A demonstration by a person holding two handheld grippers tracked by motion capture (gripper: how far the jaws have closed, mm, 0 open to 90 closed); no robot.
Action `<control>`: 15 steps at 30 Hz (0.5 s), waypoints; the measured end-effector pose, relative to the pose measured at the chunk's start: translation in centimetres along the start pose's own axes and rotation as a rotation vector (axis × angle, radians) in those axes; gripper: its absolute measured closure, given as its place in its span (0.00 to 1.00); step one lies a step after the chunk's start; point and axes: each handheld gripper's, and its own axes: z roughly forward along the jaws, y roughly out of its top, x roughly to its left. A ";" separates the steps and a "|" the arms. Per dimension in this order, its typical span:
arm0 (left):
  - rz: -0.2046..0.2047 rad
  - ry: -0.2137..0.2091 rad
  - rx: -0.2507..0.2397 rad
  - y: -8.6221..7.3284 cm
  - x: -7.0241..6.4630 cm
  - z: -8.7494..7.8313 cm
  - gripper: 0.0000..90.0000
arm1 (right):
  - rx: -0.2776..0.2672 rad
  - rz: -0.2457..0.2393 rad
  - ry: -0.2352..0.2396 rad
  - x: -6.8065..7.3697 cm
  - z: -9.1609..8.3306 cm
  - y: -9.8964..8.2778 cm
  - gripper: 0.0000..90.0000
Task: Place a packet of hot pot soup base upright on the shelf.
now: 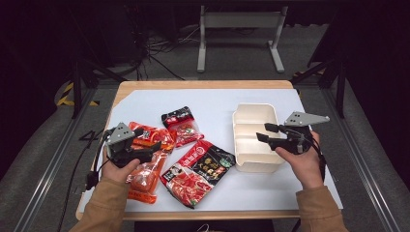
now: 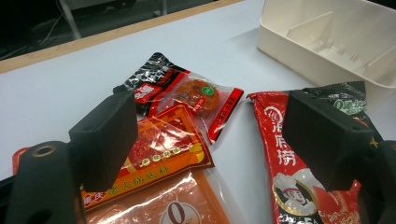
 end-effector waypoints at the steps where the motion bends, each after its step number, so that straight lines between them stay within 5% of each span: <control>1: -0.001 -0.006 0.012 0.1 -0.1 0.1 0.23 | 0.002 -0.006 -0.004 0.0 0.0 0.0 0.55; 15: 0.018 -0.057 0.029 2.4 -1.4 2.6 0.25 | 0.015 0.015 -0.027 -0.4 -0.7 -0.5 0.53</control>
